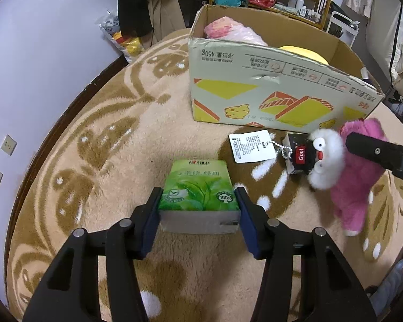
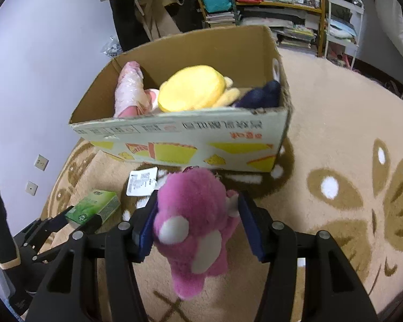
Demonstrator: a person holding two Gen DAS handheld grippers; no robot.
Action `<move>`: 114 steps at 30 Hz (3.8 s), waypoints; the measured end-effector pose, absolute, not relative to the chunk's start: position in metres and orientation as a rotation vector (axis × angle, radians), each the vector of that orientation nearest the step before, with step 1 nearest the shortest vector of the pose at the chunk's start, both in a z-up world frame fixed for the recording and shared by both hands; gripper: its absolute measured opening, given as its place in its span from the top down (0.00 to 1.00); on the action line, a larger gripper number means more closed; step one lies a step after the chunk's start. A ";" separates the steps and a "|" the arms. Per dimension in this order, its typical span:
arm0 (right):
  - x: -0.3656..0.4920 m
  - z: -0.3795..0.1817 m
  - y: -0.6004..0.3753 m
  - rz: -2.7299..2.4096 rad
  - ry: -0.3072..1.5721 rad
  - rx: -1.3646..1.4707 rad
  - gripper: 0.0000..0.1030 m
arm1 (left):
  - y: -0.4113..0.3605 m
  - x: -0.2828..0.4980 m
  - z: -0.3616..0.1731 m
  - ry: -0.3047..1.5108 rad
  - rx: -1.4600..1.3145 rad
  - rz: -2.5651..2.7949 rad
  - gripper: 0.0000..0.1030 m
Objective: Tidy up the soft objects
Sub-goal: 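Close the right gripper on the pink bear while the left gripper grasps the green tissue pack, then lift the pink bear with the right tool while the left tool carries the tissue pack over the box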
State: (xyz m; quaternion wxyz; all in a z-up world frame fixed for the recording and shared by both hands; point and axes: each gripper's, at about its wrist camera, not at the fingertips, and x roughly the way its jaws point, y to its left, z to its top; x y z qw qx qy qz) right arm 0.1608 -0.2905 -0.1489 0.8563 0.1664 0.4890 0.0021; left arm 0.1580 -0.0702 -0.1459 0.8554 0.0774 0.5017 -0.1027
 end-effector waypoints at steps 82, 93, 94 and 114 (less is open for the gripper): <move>0.126 -0.037 -0.284 0.016 0.654 0.234 0.85 | -0.072 0.143 -0.071 0.750 0.198 -0.161 0.50; 0.149 -0.005 -0.305 -0.011 0.525 0.237 0.85 | -0.079 0.176 -0.022 0.661 0.133 -0.187 0.50; 0.152 -0.005 -0.306 -0.007 0.521 0.230 0.85 | -0.083 0.182 -0.020 0.648 0.144 -0.191 0.50; 0.207 -0.035 -0.313 0.001 0.543 0.162 0.84 | -0.127 0.247 -0.053 0.657 0.188 -0.273 0.50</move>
